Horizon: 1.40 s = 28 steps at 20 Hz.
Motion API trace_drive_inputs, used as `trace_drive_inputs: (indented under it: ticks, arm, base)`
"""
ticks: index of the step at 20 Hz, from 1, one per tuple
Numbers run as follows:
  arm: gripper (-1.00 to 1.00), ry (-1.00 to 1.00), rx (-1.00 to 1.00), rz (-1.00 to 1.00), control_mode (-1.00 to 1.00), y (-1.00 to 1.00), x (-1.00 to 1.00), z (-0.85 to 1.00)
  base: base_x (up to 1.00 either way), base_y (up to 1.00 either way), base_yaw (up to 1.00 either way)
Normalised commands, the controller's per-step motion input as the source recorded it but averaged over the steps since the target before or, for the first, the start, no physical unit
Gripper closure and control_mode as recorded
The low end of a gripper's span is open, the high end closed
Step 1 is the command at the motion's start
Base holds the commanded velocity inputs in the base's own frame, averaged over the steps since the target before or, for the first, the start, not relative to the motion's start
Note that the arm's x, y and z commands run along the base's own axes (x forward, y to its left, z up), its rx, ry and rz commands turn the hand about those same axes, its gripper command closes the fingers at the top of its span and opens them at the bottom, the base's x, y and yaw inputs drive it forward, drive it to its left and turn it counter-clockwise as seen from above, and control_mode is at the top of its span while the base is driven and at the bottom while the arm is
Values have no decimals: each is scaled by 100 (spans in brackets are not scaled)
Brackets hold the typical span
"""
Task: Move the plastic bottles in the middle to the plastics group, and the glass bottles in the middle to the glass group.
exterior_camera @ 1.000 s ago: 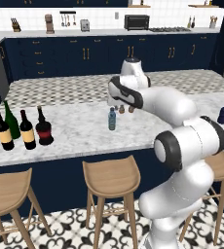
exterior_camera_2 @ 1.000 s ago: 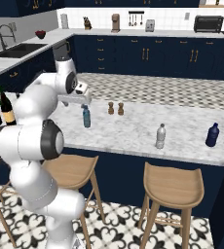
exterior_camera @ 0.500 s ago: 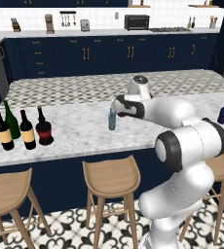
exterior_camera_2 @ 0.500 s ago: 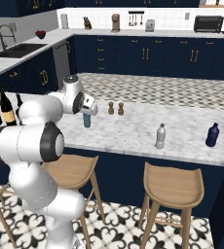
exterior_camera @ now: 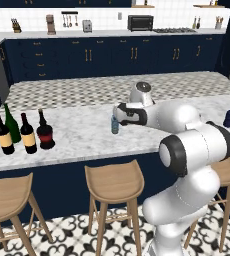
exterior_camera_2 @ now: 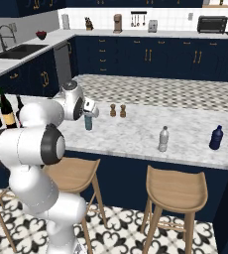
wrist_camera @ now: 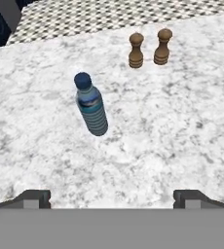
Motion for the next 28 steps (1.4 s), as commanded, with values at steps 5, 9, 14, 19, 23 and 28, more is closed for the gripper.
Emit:
trace_drive_inputs:
  ticks: [5, 9, 14, 19, 23, 28]
  arm:
    - [-100, 24, -8, 6, -100, 10, 18, 21]
    - [-100, 7, -3, 17, -100, 2, 4, -2]
    - [-100, 0, 0, 9, -100, 0, 12, -26]
    - [-100, 0, 0, 2, -100, 0, 29, -41]
    - [-100, 0, 0, 2, -100, 1, 20, -6]
    - [-100, 0, 0, 2, -100, 11, 39, 0]
  base:
    - [0, 0, 0]
    - [0, 0, 0]
    - [0, 0, 0]
    - [0, 0, 0]
    - [0, 0, 0]
    - [0, 0, 0]
